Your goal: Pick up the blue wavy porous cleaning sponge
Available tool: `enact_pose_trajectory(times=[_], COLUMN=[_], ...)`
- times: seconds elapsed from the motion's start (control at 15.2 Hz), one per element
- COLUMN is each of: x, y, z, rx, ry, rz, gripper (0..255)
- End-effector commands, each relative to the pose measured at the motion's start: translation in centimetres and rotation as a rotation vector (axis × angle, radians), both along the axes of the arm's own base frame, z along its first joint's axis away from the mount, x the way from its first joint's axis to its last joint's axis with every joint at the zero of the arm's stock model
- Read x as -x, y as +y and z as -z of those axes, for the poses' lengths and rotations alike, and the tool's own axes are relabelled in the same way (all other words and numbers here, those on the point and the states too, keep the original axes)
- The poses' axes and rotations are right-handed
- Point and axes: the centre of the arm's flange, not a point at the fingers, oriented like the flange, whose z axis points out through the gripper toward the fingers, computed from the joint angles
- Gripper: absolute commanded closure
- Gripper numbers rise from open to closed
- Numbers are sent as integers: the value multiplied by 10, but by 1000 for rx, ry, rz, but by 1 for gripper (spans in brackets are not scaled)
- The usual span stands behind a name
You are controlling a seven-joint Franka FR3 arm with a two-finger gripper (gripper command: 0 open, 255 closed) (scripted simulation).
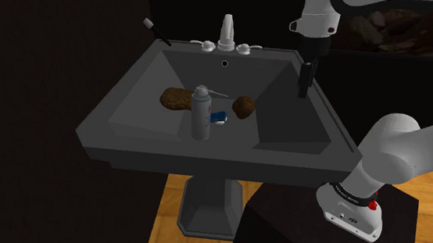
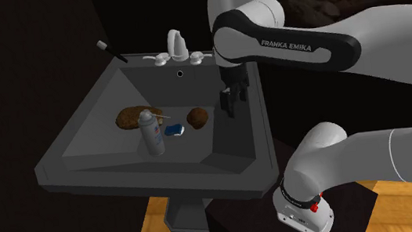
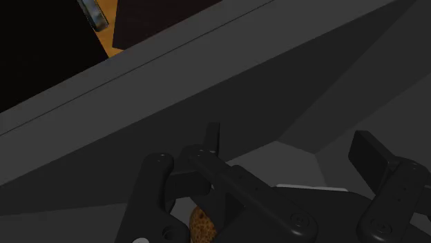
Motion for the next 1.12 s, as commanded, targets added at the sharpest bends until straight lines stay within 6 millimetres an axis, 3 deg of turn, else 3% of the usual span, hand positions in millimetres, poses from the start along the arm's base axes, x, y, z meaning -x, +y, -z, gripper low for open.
enact_pose_trajectory(times=[0.0,1.06], x=[0,-183], y=[0,66], z=[0,108], rx=[0,40], ry=[0,62], rz=[0,-129], gripper=[0,0])
